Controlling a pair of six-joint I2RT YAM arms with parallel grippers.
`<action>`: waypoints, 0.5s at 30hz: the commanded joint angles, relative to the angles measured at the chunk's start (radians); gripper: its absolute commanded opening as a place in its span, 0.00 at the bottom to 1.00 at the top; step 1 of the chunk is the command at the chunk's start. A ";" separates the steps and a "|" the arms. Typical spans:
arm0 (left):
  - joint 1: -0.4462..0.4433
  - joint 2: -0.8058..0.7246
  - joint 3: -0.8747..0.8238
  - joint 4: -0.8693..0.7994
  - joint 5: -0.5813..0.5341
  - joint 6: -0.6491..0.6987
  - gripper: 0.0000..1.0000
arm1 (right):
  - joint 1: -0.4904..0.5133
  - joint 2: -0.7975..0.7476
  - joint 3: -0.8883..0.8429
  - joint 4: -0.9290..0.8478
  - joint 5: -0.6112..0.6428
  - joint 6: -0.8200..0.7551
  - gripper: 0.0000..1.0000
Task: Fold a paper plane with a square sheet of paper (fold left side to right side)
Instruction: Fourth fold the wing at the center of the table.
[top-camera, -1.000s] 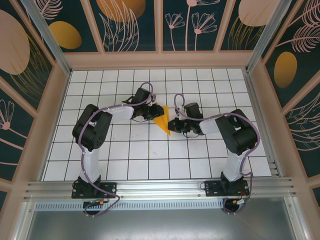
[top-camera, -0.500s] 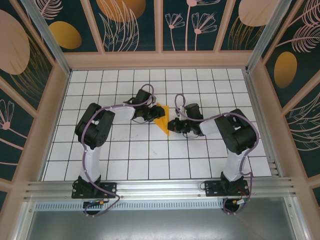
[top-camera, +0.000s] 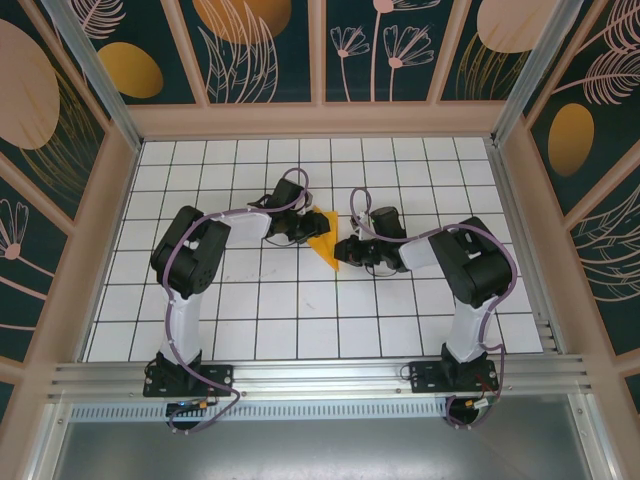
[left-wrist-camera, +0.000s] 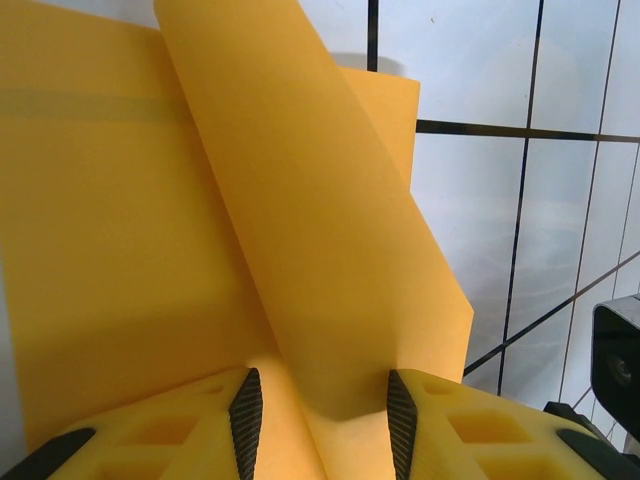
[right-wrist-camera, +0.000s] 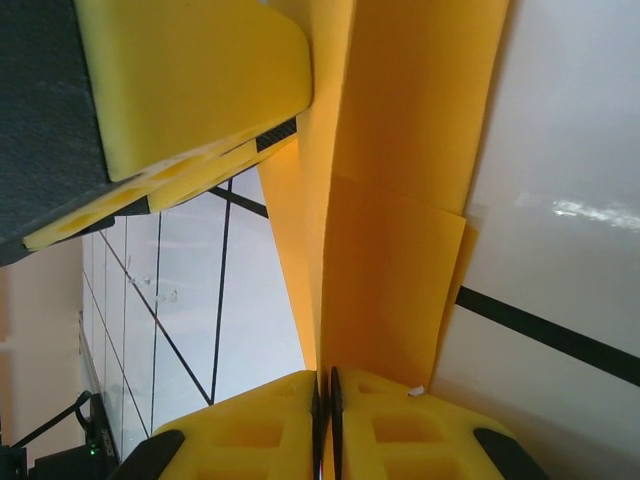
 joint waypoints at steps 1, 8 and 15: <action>-0.004 0.046 0.005 -0.055 -0.055 0.017 0.41 | -0.009 0.014 0.001 0.002 -0.009 -0.009 0.17; -0.005 0.047 0.008 -0.069 -0.065 0.022 0.41 | -0.015 -0.002 0.010 -0.017 -0.001 -0.018 0.23; -0.004 0.046 0.011 -0.075 -0.069 0.022 0.41 | -0.034 -0.052 0.026 -0.059 0.004 -0.045 0.34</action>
